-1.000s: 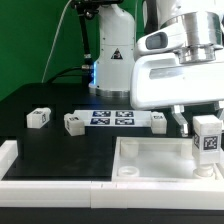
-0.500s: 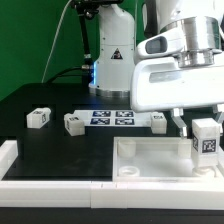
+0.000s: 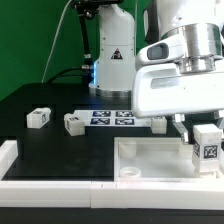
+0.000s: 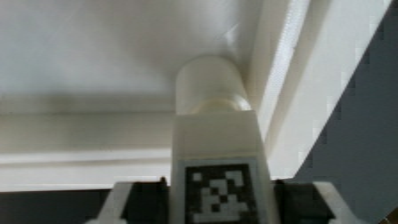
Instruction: Assemble one leg
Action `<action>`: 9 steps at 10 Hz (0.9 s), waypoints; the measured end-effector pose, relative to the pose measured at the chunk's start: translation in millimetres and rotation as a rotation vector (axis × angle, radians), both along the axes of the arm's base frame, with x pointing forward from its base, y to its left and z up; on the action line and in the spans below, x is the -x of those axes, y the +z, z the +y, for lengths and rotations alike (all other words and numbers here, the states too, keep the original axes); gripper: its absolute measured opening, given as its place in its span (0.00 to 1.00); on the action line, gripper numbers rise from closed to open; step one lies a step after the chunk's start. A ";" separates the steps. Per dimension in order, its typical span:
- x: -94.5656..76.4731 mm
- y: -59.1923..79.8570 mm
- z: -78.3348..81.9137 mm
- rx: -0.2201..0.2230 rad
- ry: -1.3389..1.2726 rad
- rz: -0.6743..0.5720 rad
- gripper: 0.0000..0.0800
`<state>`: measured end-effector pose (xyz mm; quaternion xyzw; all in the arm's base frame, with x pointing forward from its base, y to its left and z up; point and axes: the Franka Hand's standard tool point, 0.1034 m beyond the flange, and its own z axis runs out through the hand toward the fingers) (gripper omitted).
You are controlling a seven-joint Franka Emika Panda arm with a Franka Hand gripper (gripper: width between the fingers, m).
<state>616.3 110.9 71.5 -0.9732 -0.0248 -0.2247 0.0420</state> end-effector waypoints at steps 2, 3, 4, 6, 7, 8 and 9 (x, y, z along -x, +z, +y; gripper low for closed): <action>0.1 -0.1 0.0 0.000 0.000 0.000 0.46; 0.1 -0.1 0.0 0.000 0.000 0.000 0.63; 0.1 -0.1 0.0 0.000 0.000 0.000 0.63; 0.1 -0.1 0.0 0.000 0.000 0.000 0.80; 0.1 -0.1 0.0 0.000 0.000 0.000 0.81; 0.1 -0.1 0.0 0.000 0.000 0.000 0.81; -0.2 2.1 0.2 -0.001 0.000 0.002 0.81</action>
Offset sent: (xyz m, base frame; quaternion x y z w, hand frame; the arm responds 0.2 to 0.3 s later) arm 0.0000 0.0000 0.0000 0.0000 0.0000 0.0000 1.0000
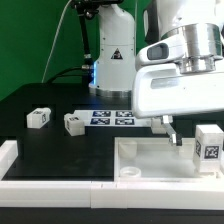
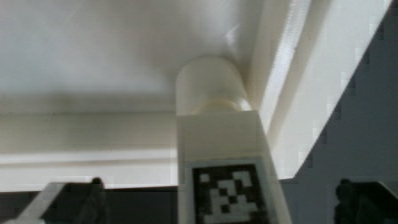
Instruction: Assemble one leg
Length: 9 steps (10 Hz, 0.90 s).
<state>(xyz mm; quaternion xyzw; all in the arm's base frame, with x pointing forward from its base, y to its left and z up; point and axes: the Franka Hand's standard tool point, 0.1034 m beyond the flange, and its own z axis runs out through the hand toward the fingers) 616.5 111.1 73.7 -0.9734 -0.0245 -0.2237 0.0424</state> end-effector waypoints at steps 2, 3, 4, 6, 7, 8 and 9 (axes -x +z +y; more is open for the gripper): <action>-4.3 22.3 0.7 -0.006 -0.001 -0.006 0.81; -5.8 28.7 -0.2 -0.007 -0.003 -0.008 0.81; -7.9 33.5 -1.8 -0.008 -0.005 -0.013 0.81; -7.4 32.7 -1.4 -0.008 -0.003 0.001 0.81; -0.2 27.4 0.2 -0.008 0.006 0.112 0.81; 1.6 29.6 1.9 -0.010 0.016 0.232 0.81; 0.2 31.5 1.6 -0.011 0.016 0.306 0.81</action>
Offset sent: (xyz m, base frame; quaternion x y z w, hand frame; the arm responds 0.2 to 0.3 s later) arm 0.0033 -0.0070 0.0249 0.0003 -0.0102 -0.0111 0.9999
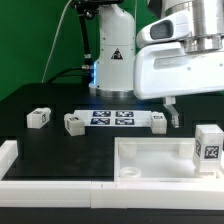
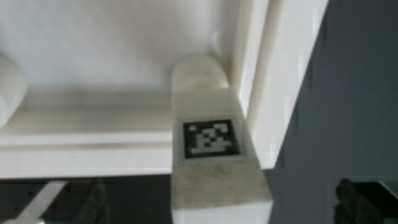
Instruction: Assemble one leg
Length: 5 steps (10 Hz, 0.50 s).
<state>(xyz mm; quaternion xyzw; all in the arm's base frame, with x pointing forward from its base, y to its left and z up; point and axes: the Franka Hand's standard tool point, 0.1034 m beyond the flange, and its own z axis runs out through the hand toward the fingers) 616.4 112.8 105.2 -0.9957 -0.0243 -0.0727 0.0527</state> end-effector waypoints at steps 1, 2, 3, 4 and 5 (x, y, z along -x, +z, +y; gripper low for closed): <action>3.8 -3.9 -1.4 0.007 -0.015 0.061 0.81; 9.7 -5.4 -1.4 0.026 -0.012 0.164 0.81; 3.8 -3.4 -0.1 0.028 -0.008 0.184 0.81; 1.5 -3.5 -0.1 0.026 -0.009 0.171 0.81; 1.7 -3.7 -0.1 0.026 -0.009 0.171 0.81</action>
Offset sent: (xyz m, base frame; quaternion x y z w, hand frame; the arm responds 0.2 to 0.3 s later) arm 0.0000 0.0000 0.0000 0.0000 0.0000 0.0000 1.0000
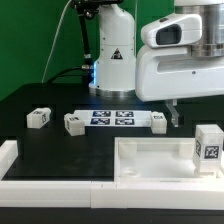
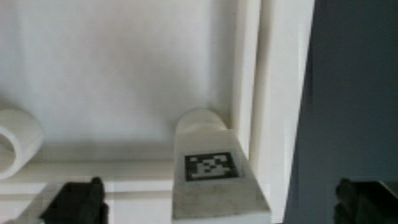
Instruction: Assemble one leg
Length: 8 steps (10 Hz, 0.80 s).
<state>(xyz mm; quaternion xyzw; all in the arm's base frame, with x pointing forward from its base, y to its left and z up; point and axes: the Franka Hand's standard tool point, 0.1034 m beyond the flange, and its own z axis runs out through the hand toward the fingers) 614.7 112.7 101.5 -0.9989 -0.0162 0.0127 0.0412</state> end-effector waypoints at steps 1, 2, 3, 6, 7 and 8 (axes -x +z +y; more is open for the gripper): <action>-0.1 0.1 0.0 0.000 0.000 0.000 0.81; -0.8 0.0 -1.1 0.000 0.001 0.000 0.81; -5.9 -1.4 -4.9 -0.001 -0.003 -0.002 0.81; -13.2 -10.0 -6.2 -0.001 -0.009 -0.002 0.81; -14.4 -11.3 -5.4 -0.001 -0.008 -0.002 0.81; -14.0 -12.1 -4.8 -0.001 -0.007 -0.001 0.81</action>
Offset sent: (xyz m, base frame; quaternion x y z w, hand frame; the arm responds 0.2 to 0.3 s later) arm 0.0279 -0.0107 -0.0087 -0.0131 0.0000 -0.0039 0.9999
